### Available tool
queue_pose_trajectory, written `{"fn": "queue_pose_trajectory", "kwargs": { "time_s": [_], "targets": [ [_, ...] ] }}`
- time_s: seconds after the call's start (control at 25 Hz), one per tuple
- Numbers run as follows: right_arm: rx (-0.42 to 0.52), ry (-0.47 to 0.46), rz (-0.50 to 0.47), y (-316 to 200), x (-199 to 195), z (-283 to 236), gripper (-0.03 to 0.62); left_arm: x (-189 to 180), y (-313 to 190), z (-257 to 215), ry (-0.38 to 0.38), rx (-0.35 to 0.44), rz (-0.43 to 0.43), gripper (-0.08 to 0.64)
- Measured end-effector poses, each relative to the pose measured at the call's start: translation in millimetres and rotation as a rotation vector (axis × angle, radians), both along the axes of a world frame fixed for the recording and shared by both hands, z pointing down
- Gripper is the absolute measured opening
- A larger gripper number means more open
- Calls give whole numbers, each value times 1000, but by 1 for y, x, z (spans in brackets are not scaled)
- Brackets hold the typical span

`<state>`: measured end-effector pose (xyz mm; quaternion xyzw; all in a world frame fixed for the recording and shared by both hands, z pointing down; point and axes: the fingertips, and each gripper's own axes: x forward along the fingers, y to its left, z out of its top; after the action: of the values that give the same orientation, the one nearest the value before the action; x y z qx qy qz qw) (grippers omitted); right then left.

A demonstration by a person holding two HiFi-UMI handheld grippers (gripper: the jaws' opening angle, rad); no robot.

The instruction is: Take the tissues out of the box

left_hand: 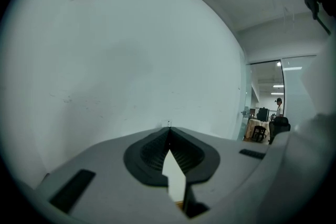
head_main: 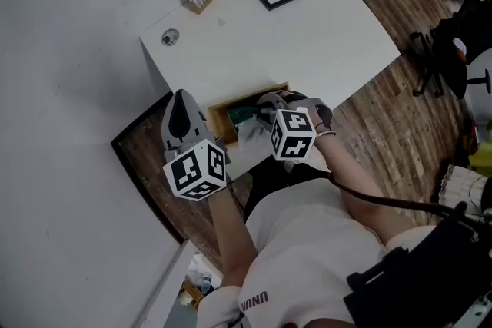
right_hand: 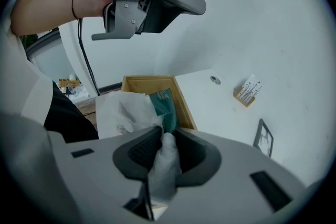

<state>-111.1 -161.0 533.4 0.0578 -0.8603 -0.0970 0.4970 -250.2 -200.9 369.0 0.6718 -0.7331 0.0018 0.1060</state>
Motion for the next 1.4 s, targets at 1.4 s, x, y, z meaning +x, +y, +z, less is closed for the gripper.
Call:
{"fn": "queue_pose_trajectory", "kwargs": {
  "time_s": [1.4],
  "targets": [
    [48, -101, 6, -4, 2, -23, 89, 3, 17, -7, -21, 33, -47, 12]
  ]
}}
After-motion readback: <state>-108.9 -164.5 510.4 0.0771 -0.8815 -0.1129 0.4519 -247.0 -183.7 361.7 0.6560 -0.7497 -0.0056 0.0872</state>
